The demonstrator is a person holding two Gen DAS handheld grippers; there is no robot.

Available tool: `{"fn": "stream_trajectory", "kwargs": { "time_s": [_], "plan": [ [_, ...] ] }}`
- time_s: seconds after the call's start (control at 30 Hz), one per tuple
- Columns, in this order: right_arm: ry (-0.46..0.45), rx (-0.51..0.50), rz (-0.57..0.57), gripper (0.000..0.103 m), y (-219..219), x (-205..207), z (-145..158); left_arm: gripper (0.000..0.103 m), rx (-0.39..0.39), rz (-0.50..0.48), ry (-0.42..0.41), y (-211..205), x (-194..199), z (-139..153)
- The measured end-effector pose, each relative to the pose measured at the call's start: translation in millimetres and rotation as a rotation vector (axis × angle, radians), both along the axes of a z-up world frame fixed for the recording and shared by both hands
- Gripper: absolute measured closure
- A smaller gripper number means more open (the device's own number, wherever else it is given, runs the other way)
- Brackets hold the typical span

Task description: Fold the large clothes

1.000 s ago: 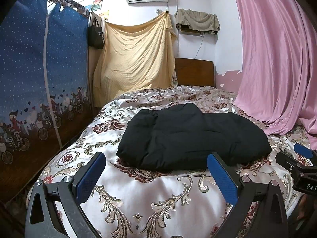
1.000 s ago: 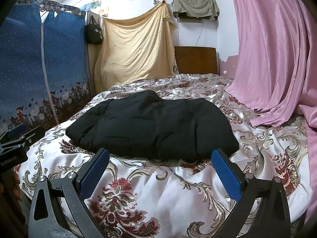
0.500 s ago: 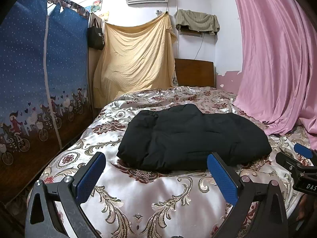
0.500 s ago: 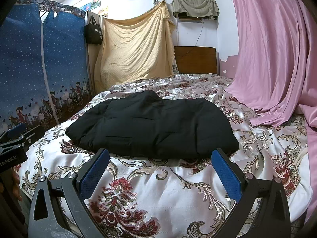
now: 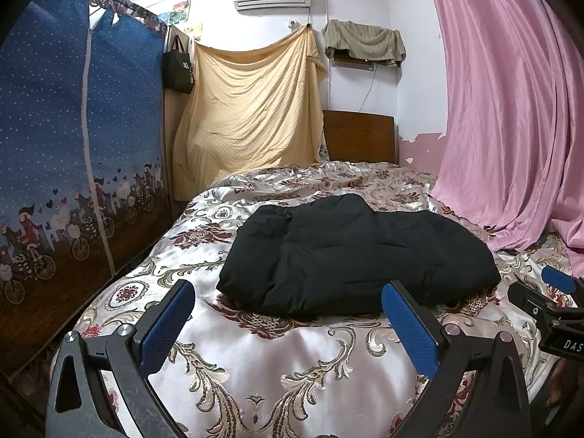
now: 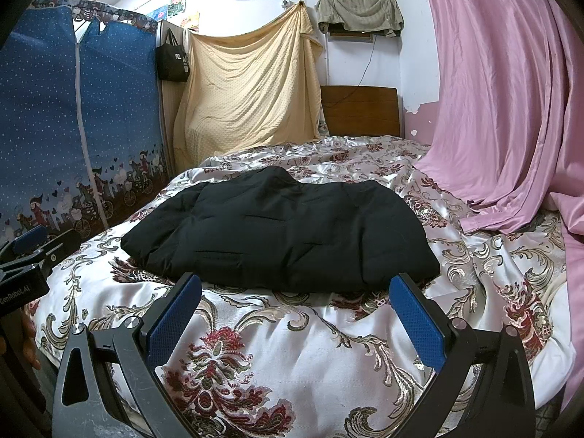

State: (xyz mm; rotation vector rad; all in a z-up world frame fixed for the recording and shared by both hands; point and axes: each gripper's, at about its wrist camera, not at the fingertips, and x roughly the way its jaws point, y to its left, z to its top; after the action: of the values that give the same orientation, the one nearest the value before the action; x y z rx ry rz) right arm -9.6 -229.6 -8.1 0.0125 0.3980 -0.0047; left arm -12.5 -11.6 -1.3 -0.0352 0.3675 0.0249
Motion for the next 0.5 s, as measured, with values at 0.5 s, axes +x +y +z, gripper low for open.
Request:
{"fn": "stream_trajectory", "kwargs": {
  "time_s": [0.5],
  "plan": [
    [0.000,-0.001,0.000,0.002,0.3,-0.1,-0.1,0.000,0.000,0.001,-0.001,0.6,-1.7,0.8]
  ]
}}
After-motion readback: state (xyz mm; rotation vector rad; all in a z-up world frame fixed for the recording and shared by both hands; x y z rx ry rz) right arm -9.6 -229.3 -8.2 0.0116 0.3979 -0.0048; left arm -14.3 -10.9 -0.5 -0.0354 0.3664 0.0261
